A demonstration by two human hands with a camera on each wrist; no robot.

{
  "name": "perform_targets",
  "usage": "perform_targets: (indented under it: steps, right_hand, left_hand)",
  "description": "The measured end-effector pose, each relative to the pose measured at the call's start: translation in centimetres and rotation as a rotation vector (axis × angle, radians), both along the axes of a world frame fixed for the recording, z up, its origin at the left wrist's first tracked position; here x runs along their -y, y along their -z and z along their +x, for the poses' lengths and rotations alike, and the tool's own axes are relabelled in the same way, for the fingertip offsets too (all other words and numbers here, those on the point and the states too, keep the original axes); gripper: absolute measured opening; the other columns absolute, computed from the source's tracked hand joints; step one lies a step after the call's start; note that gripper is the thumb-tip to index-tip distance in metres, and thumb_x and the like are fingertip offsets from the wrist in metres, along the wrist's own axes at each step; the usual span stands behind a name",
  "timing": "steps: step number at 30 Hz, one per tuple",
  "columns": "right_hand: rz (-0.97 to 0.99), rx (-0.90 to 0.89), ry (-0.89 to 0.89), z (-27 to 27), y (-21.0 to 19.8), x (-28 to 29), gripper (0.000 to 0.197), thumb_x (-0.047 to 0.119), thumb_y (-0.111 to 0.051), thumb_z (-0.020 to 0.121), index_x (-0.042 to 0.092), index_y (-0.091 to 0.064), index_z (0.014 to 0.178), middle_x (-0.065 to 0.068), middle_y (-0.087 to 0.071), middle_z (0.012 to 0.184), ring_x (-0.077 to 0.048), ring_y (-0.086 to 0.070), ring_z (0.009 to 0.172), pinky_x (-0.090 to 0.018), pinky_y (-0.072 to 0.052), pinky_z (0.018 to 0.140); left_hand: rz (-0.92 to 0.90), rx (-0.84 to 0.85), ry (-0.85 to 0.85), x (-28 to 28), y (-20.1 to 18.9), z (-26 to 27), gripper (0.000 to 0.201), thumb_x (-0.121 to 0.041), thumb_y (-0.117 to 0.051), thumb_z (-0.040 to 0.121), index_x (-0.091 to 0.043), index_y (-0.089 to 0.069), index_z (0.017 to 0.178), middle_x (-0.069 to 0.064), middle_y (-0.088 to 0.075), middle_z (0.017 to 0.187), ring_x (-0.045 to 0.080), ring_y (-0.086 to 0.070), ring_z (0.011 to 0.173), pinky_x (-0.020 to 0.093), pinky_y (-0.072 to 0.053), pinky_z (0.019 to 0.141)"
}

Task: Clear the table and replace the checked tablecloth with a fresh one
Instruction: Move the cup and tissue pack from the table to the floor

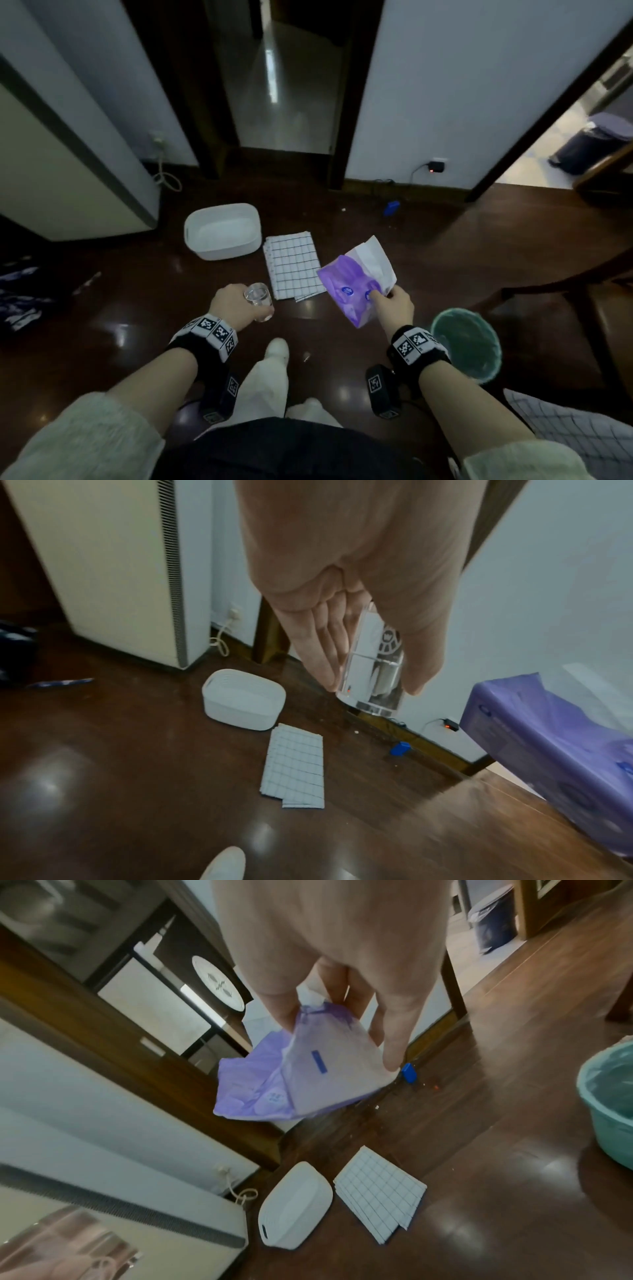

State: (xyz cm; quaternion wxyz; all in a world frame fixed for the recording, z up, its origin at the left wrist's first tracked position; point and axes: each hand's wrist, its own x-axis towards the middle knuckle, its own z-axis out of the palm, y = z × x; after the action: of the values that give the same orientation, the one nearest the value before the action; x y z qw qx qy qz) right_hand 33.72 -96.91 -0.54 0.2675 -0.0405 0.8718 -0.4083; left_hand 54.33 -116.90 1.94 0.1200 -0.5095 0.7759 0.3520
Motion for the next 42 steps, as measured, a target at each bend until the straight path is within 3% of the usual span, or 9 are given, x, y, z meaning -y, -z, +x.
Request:
perform_targets:
  steps: [8,12,18,21,26,30,34,38,42]
  right_hand:
    - [0.080,-0.018,-0.117,3.3,0.5,5.3,0.018,0.021,-0.065,0.082,0.007,-0.063,0.093,-0.010,-0.063,0.089,-0.032,-0.061,0.090,-0.033,-0.048,0.078]
    - [0.065,-0.016,-0.173,5.3,0.2,10.2,0.012,0.019,-0.065,0.084,0.011,-0.060,0.092,-0.007,-0.061,0.089,-0.026,-0.056,0.085,-0.027,-0.039,0.072]
    - [0.065,-0.010,-0.231,8.3,0.7,19.5,0.014,0.017,-0.065,0.082,0.007,-0.063,0.091,-0.009,-0.065,0.088,-0.027,-0.060,0.084,-0.030,-0.045,0.071]
    - [0.060,-0.015,-0.268,9.3,0.7,23.7,0.007,0.015,-0.063,0.083,0.009,-0.060,0.084,-0.005,-0.062,0.080,-0.022,-0.057,0.077,-0.028,-0.040,0.062]
    - [0.140,0.011,-0.317,9.1,1.9,28.2,0.013,0.016,-0.064,0.081,0.004,-0.063,0.086,-0.008,-0.063,0.082,-0.025,-0.057,0.078,-0.027,-0.039,0.064]
    - [0.214,0.064,-0.422,5.9,4.3,31.7,0.008,0.014,-0.066,0.082,0.007,-0.063,0.084,-0.008,-0.063,0.082,-0.024,-0.058,0.077,-0.024,-0.038,0.056]
    - [0.243,0.120,-0.487,3.0,6.7,34.0,0.005,0.014,-0.065,0.085,0.014,-0.060,0.085,0.000,-0.062,0.079,-0.009,-0.056,0.068,-0.015,-0.037,0.049]
    - [0.305,0.085,-0.552,-1.0,11.3,37.5,0.012,0.018,-0.066,0.084,0.009,-0.059,0.082,-0.005,-0.064,0.081,-0.014,-0.058,0.069,-0.022,-0.041,0.054]
    - [0.376,0.066,-0.634,-2.6,16.8,40.5,0.022,0.021,-0.065,0.083,0.001,-0.056,0.081,-0.011,-0.063,0.081,-0.028,-0.058,0.077,-0.031,-0.043,0.064]
  left_hand:
    - [-0.033,-0.028,-0.306,4.7,0.9,8.7,0.035,-0.044,-0.080,0.066,-0.015,-0.066,0.080,0.003,-0.066,0.080,0.020,-0.063,0.079,0.025,-0.042,0.063]
    - [-0.063,-0.026,-0.348,9.3,1.2,11.7,0.040,-0.046,-0.079,0.068,-0.013,-0.068,0.087,0.004,-0.065,0.084,0.019,-0.059,0.079,0.026,-0.042,0.067]
    - [-0.050,-0.052,-0.420,17.1,1.5,15.7,0.037,-0.044,-0.080,0.069,-0.012,-0.067,0.084,0.003,-0.065,0.081,0.018,-0.059,0.077,0.026,-0.040,0.062]
    - [-0.053,-0.039,-0.432,21.0,1.8,16.9,0.038,-0.045,-0.080,0.069,-0.013,-0.067,0.085,0.002,-0.066,0.080,0.017,-0.060,0.076,0.026,-0.041,0.058]
    - [-0.018,-0.015,-0.447,25.6,2.6,16.2,0.034,-0.042,-0.080,0.069,-0.013,-0.064,0.079,0.003,-0.065,0.077,0.018,-0.061,0.075,0.026,-0.041,0.057]
    - [0.033,0.038,-0.465,28.5,5.2,13.2,0.031,-0.041,-0.079,0.067,-0.017,-0.060,0.074,0.001,-0.064,0.076,0.016,-0.061,0.072,0.025,-0.043,0.057]
    - [0.055,0.072,-0.477,30.2,7.9,11.0,0.029,-0.040,-0.080,0.067,-0.021,-0.060,0.075,-0.001,-0.064,0.076,0.016,-0.061,0.073,0.024,-0.041,0.058]
    - [0.035,0.111,-0.459,33.6,12.1,8.2,0.035,-0.046,-0.079,0.067,-0.020,-0.062,0.083,-0.001,-0.064,0.082,0.018,-0.059,0.078,0.026,-0.045,0.070]
    - [0.057,0.115,-0.475,35.4,17.5,5.9,0.032,-0.043,-0.080,0.069,-0.021,-0.060,0.082,0.000,-0.060,0.081,0.020,-0.057,0.079,0.027,-0.042,0.070]
